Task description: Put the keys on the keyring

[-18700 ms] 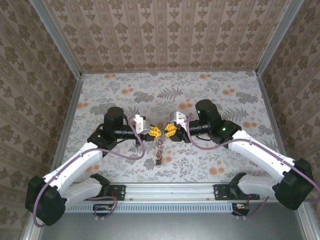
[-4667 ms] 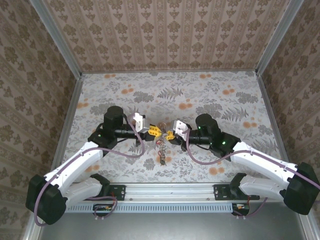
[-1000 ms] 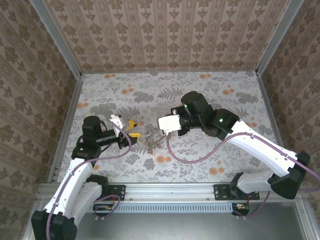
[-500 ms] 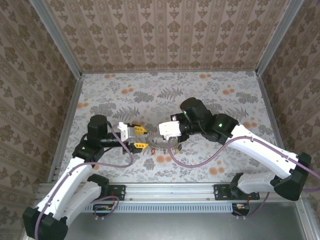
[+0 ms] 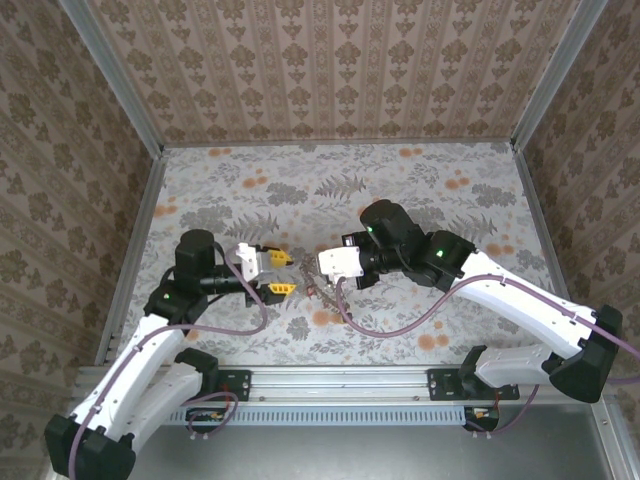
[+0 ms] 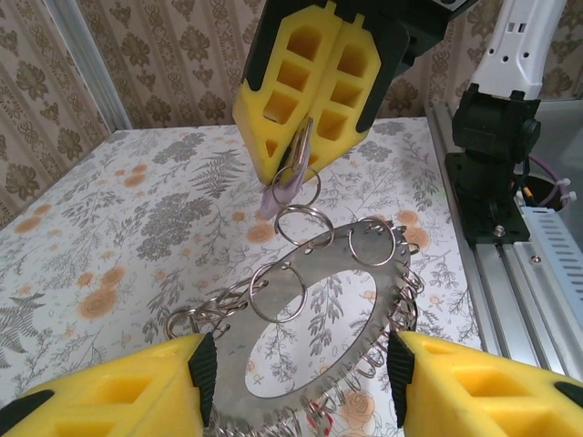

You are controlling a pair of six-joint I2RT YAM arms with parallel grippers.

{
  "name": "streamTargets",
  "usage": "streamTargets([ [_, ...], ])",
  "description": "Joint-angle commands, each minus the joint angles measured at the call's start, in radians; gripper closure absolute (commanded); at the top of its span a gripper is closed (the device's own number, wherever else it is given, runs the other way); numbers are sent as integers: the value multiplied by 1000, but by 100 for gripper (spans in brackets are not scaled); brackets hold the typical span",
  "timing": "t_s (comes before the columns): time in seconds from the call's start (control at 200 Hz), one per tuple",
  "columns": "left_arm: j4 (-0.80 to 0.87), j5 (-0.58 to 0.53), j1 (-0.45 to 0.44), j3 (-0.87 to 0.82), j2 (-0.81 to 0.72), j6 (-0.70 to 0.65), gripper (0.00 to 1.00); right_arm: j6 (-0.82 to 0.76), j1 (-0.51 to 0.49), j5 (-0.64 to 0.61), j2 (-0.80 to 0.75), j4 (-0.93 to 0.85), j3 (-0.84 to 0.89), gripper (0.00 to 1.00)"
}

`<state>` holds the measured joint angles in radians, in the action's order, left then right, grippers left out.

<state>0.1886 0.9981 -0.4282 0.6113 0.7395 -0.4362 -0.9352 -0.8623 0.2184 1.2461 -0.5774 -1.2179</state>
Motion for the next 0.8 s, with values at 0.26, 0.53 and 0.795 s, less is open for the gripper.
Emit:
streamTargets([
  [0.26, -190, -221, -222, -38, 34, 192, 46, 176, -9, 49, 18, 68, -39, 100],
  [0.53, -200, -348, -286, -29, 66, 249, 51, 281, -10, 62, 31, 80, -51, 100],
  [0.795, -165, -501, -298, -6, 74, 262, 65, 303, -18, 75, 32, 88, -55, 100],
])
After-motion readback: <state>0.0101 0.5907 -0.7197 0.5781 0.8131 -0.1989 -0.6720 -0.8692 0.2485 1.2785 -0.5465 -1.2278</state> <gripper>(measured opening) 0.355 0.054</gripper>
